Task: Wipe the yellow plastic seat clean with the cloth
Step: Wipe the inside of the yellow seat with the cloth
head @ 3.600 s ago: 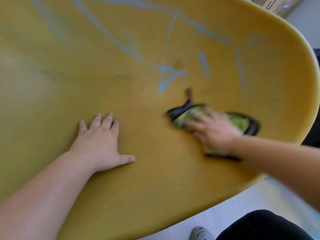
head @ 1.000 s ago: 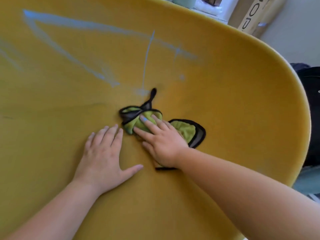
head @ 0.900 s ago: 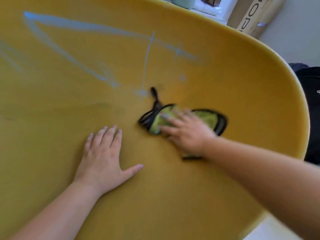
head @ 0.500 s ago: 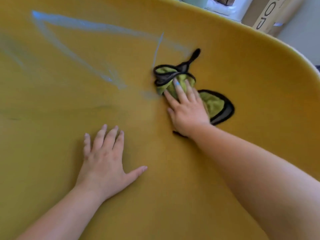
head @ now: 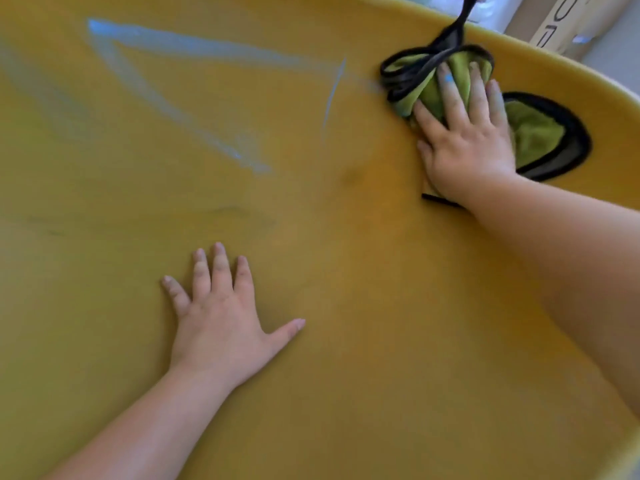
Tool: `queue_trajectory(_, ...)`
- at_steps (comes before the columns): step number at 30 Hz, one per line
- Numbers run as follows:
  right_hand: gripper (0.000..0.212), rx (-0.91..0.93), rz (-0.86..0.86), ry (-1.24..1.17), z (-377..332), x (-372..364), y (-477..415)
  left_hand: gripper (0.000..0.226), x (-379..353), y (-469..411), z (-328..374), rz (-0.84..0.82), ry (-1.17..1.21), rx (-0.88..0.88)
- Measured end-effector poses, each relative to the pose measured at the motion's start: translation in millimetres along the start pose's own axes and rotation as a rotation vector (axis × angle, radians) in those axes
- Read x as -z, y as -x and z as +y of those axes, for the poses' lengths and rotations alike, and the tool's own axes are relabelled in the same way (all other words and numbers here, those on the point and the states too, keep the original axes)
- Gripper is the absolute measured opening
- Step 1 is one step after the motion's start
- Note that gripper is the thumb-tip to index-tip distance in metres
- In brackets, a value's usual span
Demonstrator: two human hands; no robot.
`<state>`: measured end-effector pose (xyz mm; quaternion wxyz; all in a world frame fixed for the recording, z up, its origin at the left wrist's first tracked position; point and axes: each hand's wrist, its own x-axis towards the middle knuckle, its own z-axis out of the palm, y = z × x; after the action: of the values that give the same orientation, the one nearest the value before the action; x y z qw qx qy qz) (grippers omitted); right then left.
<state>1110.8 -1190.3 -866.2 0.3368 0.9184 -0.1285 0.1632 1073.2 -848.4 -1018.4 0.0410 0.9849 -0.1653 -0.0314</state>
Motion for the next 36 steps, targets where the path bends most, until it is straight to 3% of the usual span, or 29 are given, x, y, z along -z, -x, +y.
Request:
queue_trajectory(3,0.062,-0.126,-0.075,-0.31,-82.0,-3.0,17.8,0.129,-0.5,1.3,-0.7,0.008,-0.008,-0.002)
queue_trajectory(7,0.058,0.135,-0.18,-0.58,-183.6,6.1,65.3,0.122,-2.2,-0.7,0.0,0.026,-0.013,-0.005)
queue_trajectory(9,0.056,0.315,-0.199,-0.602,-193.5,11.9,83.8,0.121,-3.7,-1.0,-0.2,0.018,-0.012,-0.009)
queue_trajectory(12,0.053,0.503,-0.169,-0.44,-143.8,-4.1,83.5,0.121,-3.1,-0.5,-2.0,0.008,-0.014,-0.013)
queue_trajectory(17,0.054,0.09,-0.085,-0.045,2.0,-13.5,18.5,0.122,-2.8,-0.9,-0.8,0.025,-0.025,-0.022)
queue_trajectory(19,0.057,-0.025,-0.077,-0.002,-5.9,-6.6,15.6,0.122,-2.5,-0.9,-0.7,0.012,-0.03,-0.023)
queue_trajectory(22,0.063,-0.144,-0.178,-0.237,-77.2,-8.2,48.0,0.123,-2.2,-0.3,-0.6,0.016,-0.011,-0.02)
queue_trajectory(24,0.063,-0.049,-0.3,-0.397,-128.4,-0.1,79.6,0.124,-1.3,-1.5,0.0,0.03,0.029,-0.012)
queue_trajectory(27,0.058,0.259,-0.411,-0.571,-171.9,30.9,135.2,0.125,0.8,-0.9,-1.9,0.058,0.103,0.005)
queue_trajectory(29,0.054,0.514,-0.412,-0.598,-152.4,42.2,173.6,0.124,1.6,0.1,-3.9,0.072,0.13,0.006)
queue_trajectory(31,0.052,0.598,-0.393,-0.468,-90.1,32.1,180.7,0.123,1.5,0.4,-4.7,0.066,0.14,0.002)
queue_trajectory(34,0.058,0.281,-0.307,-0.05,16.5,8.5,129.9,0.121,1.7,0.3,-4.3,0.07,0.133,-0.01)
queue_trajectory(36,0.061,0.064,-0.294,0.112,41.2,13.4,93.3,0.119,1.3,0.5,-4.2,0.081,0.142,-0.018)
